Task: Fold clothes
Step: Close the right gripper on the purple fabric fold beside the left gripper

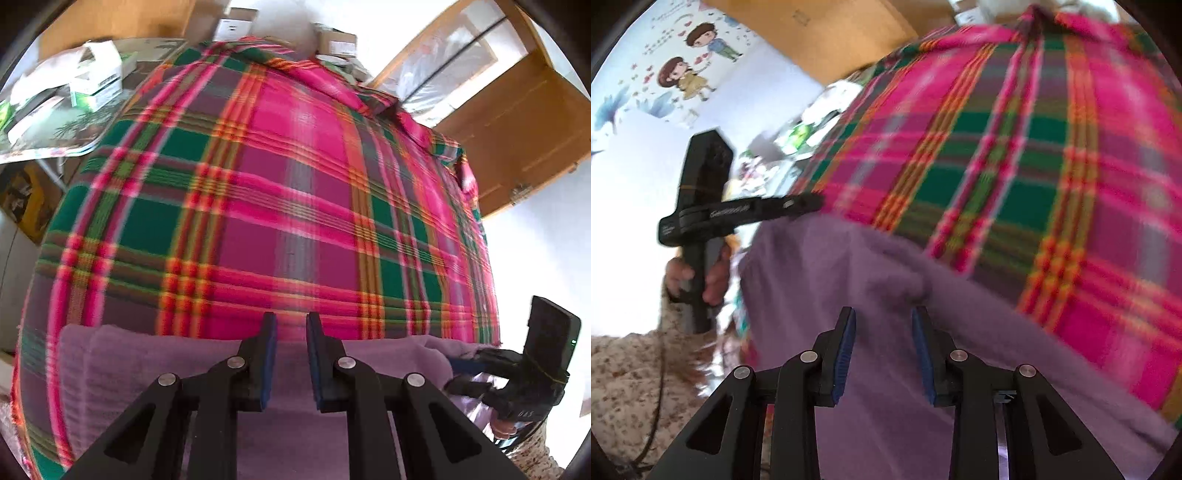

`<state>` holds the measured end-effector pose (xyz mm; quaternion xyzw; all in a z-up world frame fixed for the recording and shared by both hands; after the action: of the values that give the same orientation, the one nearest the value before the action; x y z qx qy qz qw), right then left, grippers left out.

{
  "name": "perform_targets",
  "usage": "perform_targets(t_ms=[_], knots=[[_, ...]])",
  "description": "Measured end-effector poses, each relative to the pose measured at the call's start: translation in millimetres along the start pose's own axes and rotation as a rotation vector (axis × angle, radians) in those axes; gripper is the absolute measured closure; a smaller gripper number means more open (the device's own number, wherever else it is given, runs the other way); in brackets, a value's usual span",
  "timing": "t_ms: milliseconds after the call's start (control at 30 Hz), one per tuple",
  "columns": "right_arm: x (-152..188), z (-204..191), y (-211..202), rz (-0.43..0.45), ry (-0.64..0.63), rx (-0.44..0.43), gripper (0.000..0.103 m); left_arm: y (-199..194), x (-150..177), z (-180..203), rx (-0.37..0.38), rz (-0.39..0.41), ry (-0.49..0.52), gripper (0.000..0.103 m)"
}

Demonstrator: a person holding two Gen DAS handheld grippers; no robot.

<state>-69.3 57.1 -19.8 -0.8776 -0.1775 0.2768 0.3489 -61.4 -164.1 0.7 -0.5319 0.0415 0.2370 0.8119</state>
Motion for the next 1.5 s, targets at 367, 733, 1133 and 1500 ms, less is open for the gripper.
perform_targets(t_ms=[367, 733, 1133, 1500], knots=[[16.3, -21.5, 16.9, -0.001, -0.005, -0.052, 0.069, 7.4, 4.4, 41.3, 0.101, -0.036, 0.071, 0.088], [10.5, 1.6, -9.0, 0.091, 0.05, 0.014, 0.069, 20.0, 16.8, 54.9, 0.135, -0.096, 0.101, 0.088], [-0.7, 19.7, 21.1, -0.057, 0.166, -0.167, 0.068, 20.3, 15.8, 41.0, 0.131, -0.101, 0.059, 0.088], [-6.9, 13.6, 27.3, -0.068, 0.114, -0.113, 0.065, 24.5, 16.4, 38.8, 0.144, -0.106, 0.039, 0.088]])
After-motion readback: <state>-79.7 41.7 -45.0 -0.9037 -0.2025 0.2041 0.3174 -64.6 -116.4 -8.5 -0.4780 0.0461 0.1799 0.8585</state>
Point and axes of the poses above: each gripper's, at about its wrist camera, not at the fingertips, and y roughly the way its jaws point, z to its right, x to its underside, the point moved 4 cm from there along y, roughly the way its jaws point, and after that the axes turned 2 degrees about -x, right-handed, at the moved point
